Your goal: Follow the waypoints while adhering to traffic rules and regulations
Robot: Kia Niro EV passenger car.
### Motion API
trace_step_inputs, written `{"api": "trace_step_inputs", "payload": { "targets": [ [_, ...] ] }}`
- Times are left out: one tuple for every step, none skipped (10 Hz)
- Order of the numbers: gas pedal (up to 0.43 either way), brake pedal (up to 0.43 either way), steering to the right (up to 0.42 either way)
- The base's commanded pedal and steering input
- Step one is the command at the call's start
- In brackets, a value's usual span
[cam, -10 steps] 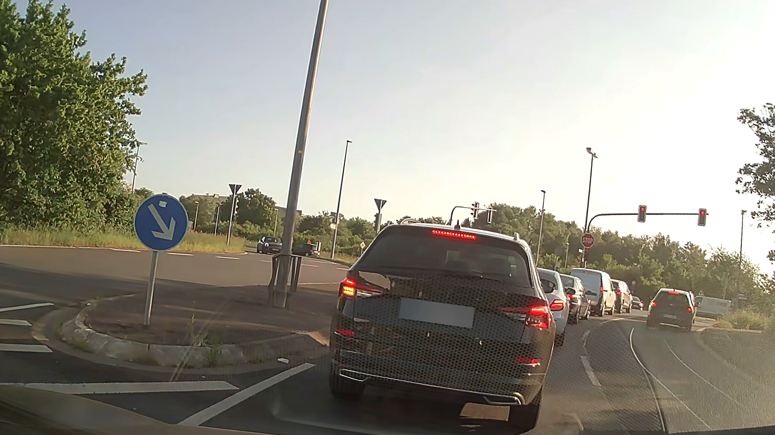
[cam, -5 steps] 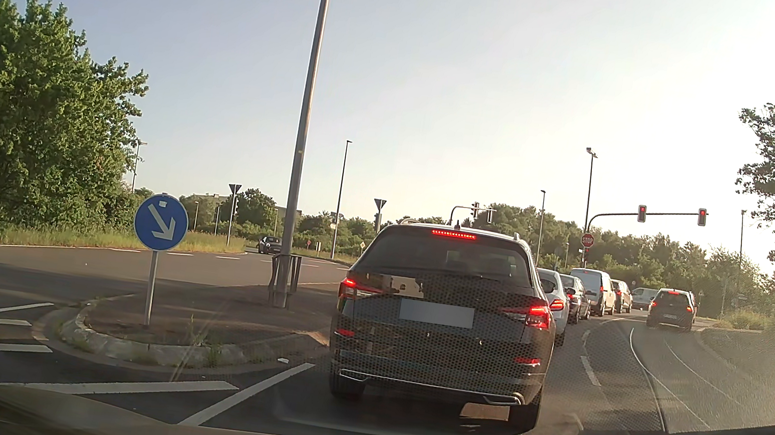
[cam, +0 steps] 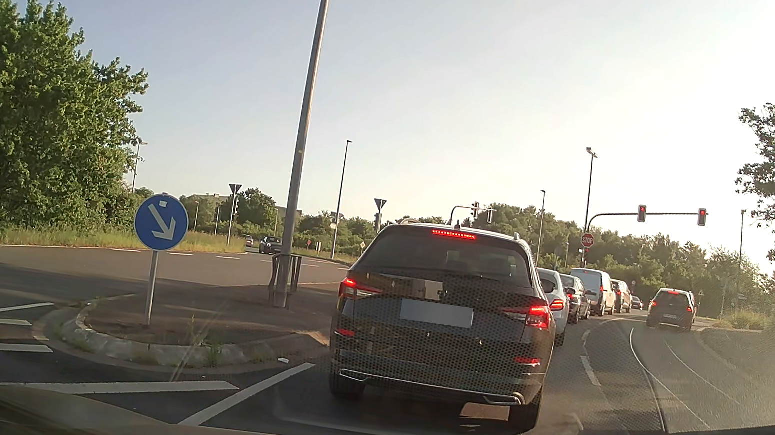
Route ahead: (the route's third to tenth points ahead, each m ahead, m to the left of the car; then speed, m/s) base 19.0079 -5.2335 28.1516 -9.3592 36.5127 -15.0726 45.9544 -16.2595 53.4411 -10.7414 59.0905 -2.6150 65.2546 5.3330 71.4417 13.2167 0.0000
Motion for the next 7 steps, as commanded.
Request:
{"api": "trace_step_inputs", "payload": {
  "targets": [
    [0.0, 0.439, 0.052],
    [0.0, 0.439, 0.052],
    [0.0, 0.439, 0.052],
    [0.0, 0.439, 0.052],
    [0.0, 0.439, 0.052],
    [0.0, 0.445, 0.052],
    [0.0, 0.439, 0.052]
  ]
}}
